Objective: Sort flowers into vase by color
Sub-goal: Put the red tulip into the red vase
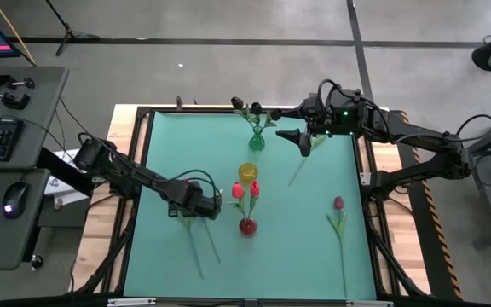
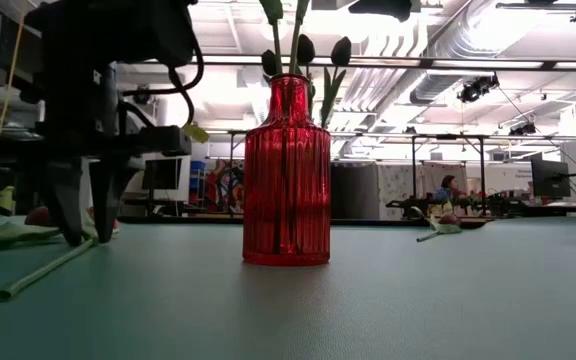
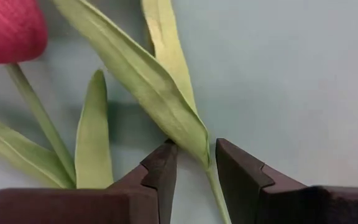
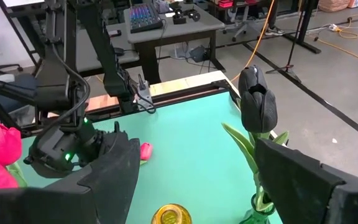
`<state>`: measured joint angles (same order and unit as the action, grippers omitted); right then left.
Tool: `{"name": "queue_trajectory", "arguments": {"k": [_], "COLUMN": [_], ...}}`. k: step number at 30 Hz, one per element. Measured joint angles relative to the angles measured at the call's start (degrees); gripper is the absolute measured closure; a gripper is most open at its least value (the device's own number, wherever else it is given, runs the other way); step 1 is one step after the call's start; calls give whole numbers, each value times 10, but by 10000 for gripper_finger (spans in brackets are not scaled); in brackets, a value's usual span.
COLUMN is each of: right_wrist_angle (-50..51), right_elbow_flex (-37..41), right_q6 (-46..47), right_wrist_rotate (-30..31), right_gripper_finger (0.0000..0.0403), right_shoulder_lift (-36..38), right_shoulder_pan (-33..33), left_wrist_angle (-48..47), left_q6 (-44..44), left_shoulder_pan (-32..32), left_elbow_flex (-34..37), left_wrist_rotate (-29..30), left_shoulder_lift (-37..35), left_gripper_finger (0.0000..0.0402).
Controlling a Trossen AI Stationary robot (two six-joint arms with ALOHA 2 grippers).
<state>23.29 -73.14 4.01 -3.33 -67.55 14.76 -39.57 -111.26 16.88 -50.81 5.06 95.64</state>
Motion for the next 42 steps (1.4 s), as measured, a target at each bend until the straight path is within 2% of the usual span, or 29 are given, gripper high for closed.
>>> {"name": "queue_trajectory", "arguments": {"k": [6, 10, 12, 15, 17, 20, 24, 29, 32, 35, 39, 42], "right_wrist_angle": [0, 0, 0, 0, 0, 0, 0, 0, 0, -4, -9, -14], "right_elbow_flex": [0, 0, 0, 0, 0, 0, 0, 0, 0, 0, 0, 0], "right_q6": [0, 0, 0, 0, 0, 0, 0, 3, 5, 14, 35, 37], "right_wrist_rotate": [0, 0, 0, 0, 0, 0, 0, 0, 0, 0, 6, 20], "right_gripper_finger": [99, 99, 99, 99, 99, 99, 99, 99, 99, 99, 99, 99], "right_shoulder_lift": [0, 0, 0, 0, 0, 0, 0, 0, 0, 0, 0, 0], "right_shoulder_pan": [0, 0, 0, 0, 0, 0, 0, 0, 0, 0, 0, 0], "left_wrist_angle": [8, 17, 21, 20, 22, 16, 1, -1, 46, 169, 368, 462], "left_q6": [-36, 2, 28, 64, 84, 129, 180, 250, 373, 584, 865, 959], "left_shoulder_pan": [-4, -12, -16, -17, -17, -23, -25, -32, -32, -32, -32, -38], "left_elbow_flex": [21, 26, 25, 23, 25, 25, 24, 24, 24, 24, 23, 23], "left_wrist_rotate": [2, -1, -3, -2, 20, 58, 92, 210, 308, 377, 392, 375], "left_shoulder_lift": [-3, -2, -2, -10, -23, -72, -173, -326, -409, -462, -476, -458], "left_gripper_finger": [302, 308, 323, 373, 392, 391, 398, 400, 401, 401, 401, 401]}}
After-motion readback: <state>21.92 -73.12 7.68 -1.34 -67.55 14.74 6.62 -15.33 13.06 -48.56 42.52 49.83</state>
